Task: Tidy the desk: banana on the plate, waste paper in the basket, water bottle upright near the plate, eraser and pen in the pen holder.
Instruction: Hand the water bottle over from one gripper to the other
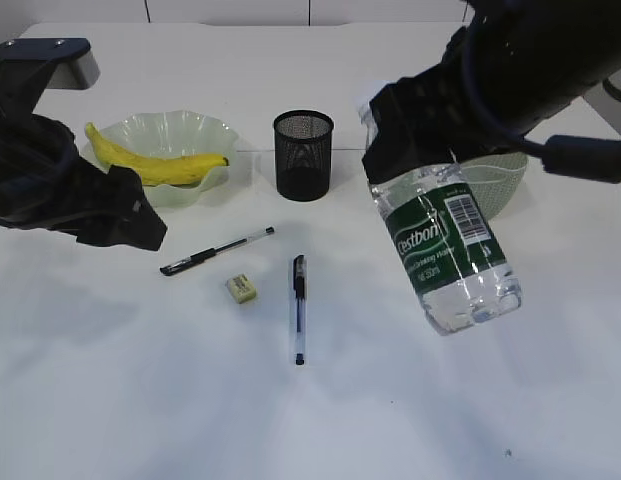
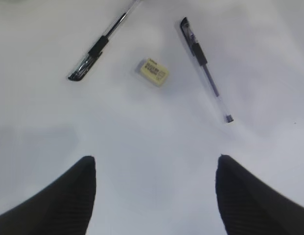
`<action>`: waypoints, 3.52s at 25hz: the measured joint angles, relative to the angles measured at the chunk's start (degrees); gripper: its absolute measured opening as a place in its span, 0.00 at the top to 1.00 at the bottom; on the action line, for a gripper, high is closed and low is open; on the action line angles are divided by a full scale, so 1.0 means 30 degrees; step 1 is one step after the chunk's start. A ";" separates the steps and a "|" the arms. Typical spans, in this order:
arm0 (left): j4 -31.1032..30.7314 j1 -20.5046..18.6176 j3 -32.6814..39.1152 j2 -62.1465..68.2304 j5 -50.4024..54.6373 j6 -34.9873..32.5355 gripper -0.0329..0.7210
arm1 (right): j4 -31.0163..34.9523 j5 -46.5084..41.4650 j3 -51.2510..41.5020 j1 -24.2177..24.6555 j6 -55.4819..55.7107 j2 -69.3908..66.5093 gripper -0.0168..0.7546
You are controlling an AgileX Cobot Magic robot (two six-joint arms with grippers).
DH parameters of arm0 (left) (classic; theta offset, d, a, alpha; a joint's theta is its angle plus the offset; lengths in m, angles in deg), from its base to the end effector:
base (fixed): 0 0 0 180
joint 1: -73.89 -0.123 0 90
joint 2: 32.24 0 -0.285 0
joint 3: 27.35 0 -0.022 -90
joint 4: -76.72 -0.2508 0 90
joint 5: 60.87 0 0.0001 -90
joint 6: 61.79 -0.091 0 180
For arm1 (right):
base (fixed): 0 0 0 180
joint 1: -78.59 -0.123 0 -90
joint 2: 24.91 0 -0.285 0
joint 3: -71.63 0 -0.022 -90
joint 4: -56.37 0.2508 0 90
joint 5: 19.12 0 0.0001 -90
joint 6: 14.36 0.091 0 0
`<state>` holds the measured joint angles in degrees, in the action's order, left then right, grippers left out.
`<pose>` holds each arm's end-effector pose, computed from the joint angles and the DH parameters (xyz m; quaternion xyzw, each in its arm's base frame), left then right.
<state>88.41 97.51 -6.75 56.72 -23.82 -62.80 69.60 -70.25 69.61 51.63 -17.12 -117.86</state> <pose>0.2602 -0.1259 0.2698 0.1444 0.9438 -0.1366 0.2641 0.2754 0.1583 0.3341 -0.2021 0.9294 0.1652 0.2608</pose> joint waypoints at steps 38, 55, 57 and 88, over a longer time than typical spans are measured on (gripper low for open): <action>-0.0822 0.0617 0.3492 0.1990 -2.4285 0.3056 0.34 | 0.2694 0.5582 -0.0074 0.0000 -0.3013 0.1419 0.49; -2.0073 0.0662 0.6682 0.1990 -3.4130 1.7011 0.34 | 0.3420 0.5896 -0.0157 0.0000 -0.4765 0.1419 0.49; -2.0311 0.0662 0.6682 0.1990 -3.4212 1.7564 0.34 | 0.4444 0.5896 -0.0157 0.0000 -0.5525 0.1419 0.49; -2.0681 0.0674 0.6682 0.1990 -3.4859 2.1358 0.12 | 1.5372 0.2180 -0.0157 0.0000 -1.7936 0.1419 0.49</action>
<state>26.37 99.54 13.30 62.69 -128.40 1.27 115.72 -63.71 69.13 51.63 -70.93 -113.60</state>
